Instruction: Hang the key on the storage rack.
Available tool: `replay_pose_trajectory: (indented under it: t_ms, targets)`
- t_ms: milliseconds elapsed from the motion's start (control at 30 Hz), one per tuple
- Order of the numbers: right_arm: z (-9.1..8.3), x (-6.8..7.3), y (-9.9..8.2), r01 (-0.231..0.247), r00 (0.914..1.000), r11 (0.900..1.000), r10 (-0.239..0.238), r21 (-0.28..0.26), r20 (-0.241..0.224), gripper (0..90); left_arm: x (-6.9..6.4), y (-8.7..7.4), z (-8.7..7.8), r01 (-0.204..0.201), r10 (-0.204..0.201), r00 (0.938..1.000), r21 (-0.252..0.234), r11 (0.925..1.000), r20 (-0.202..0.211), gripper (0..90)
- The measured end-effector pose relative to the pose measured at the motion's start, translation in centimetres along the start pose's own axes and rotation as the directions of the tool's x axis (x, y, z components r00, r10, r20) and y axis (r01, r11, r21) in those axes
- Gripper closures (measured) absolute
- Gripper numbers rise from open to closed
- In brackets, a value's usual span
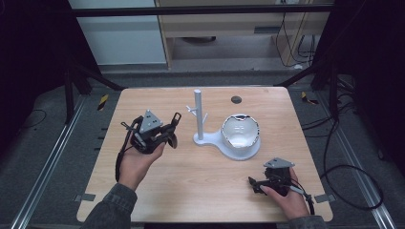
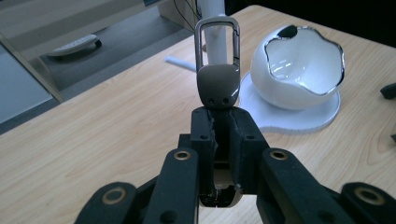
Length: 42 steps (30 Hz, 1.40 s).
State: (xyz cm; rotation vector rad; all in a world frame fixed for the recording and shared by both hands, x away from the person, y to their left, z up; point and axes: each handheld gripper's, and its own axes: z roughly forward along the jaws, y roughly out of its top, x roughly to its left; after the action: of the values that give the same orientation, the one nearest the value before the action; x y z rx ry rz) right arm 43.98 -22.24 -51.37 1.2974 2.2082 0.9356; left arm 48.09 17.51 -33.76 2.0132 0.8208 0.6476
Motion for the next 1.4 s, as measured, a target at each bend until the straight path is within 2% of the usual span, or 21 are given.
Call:
replay_pose_trajectory:
  t_ms: [133, 500, 967, 1200, 1333, 1400]
  targets:
    - [0.0, 0.0, 0.0, -0.001, 1.0, 1.0, 0.001, 0.0, 0.002, 0.4, -0.3, 0.8, 0.3, -0.014, 0.014, 0.9999, -0.002, 0.9999, -0.004, 80.9]
    - [0.0, 0.0, 0.0, -0.002, 1.0, 1.0, 0.002, -0.001, 0.004, 0.4, -0.7, 1.9, 1.3, -0.008, 0.008, 1.0, -0.01, 0.9999, 0.002, 80.9]
    - [0.0, 0.0, 0.0, -0.006, 1.0, 1.0, 0.006, -0.002, 0.007, 0.5, -0.7, 1.6, 3.4, -0.004, 0.004, 1.0, 0.034, 0.9994, 0.003, 80.9]
    - [0.0, 0.1, -0.1, -0.008, 1.0, 1.0, 0.008, -0.001, 0.006, 0.5, -0.4, 1.5, 4.4, 0.03, -0.03, 0.9995, 0.027, 0.9992, -0.003, 80.8]
    - [-0.1, 0.1, -0.1, -0.008, 0.9999, 1.0, 0.009, -0.001, 0.006, 0.5, -0.6, 1.5, 5.0, 0.015, -0.014, 0.9999, 0.038, 0.9992, -0.003, 80.8]
    - [0.0, 0.1, -0.1, -0.008, 0.9999, 1.0, 0.008, -0.001, 0.006, 0.5, -0.7, 1.5, 5.2, 0.021, -0.021, 0.9998, 0.038, 0.999, -0.005, 80.8]
